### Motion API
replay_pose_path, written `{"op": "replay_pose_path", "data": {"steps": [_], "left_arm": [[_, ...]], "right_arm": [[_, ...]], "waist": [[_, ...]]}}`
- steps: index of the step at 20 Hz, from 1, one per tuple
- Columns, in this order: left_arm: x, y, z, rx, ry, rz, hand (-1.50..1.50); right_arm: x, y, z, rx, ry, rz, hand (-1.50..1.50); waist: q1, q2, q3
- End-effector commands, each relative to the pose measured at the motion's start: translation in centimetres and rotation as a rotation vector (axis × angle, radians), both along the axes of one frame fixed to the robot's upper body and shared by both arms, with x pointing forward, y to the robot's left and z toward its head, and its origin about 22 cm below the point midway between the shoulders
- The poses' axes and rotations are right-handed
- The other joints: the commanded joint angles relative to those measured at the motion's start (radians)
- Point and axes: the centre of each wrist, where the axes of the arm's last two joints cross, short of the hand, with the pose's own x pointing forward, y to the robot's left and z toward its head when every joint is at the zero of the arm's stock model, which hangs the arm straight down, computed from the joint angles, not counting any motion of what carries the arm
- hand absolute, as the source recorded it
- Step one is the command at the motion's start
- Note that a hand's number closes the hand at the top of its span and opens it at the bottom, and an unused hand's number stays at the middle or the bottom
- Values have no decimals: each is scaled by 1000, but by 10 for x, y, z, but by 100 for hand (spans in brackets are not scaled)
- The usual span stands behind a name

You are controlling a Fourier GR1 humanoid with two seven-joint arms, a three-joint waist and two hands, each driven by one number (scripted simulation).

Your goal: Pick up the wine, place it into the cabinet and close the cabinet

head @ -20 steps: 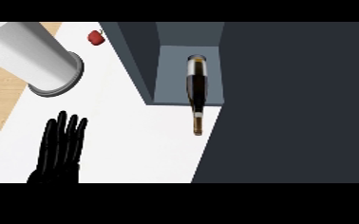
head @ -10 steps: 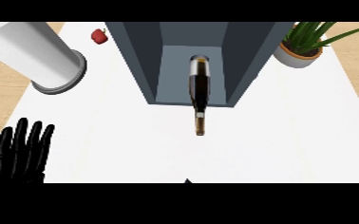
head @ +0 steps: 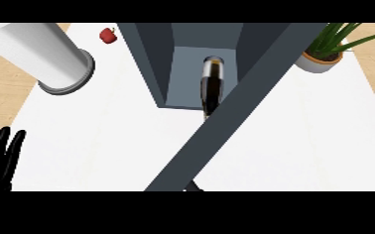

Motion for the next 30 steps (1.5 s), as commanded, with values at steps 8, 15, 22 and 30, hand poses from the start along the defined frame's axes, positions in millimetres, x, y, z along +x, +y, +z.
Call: {"op": "replay_pose_path", "data": {"steps": [8,15,22,30], "left_arm": [[0,35,19,2,-20,-33,-150],[7,43,26,0,-43,-43,-150],[12,64,32,-9,-55,-42,-150],[8,78,47,-6,-53,-2,-150]], "right_arm": [[87,82,57,-7,11,-41,150],[143,121,78,-48,2,-54,150],[174,121,60,-214,273,324,150],[244,96,37,-82,223,61,150]], "waist": [[28,9,2],[33,18,2],[26,24,3],[0,17,5]]}}
